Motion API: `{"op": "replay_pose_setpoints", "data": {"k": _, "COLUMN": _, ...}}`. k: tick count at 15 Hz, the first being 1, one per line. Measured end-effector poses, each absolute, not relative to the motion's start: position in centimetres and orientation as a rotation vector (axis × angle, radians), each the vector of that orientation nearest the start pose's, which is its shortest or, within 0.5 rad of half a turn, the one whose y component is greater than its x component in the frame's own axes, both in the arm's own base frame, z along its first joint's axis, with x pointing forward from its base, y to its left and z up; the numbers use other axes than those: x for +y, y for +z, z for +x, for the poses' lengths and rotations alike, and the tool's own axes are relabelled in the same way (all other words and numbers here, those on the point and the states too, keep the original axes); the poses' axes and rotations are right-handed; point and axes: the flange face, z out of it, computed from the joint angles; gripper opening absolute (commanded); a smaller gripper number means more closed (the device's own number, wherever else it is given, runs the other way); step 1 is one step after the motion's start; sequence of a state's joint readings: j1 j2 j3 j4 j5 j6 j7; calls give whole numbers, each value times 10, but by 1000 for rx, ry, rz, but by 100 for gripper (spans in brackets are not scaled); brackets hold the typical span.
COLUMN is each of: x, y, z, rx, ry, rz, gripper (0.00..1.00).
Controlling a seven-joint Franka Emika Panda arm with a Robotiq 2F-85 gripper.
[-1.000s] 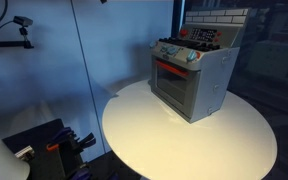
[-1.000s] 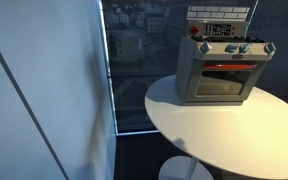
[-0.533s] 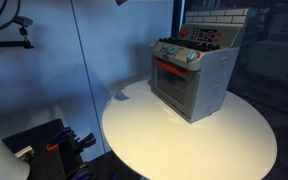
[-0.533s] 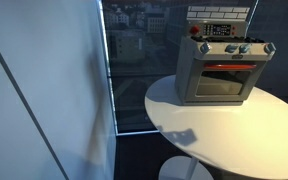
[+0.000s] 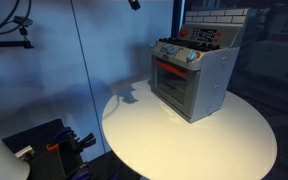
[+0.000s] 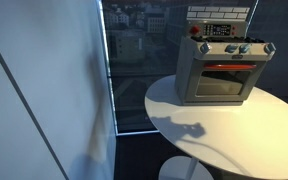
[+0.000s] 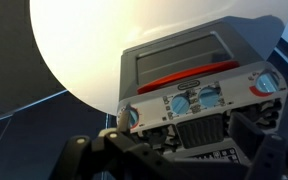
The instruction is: Turn the second blue knob from the right to the left
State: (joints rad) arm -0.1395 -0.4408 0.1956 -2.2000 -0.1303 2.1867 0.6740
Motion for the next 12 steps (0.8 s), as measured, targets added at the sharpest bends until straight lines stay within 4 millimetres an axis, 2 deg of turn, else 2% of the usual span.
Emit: {"op": "replay_pose_setpoints", "data": {"k": 12, "x": 30, "y": 598, "z": 463, "rx": 901, "ry": -743, "rz": -2946, "gripper": 100}}
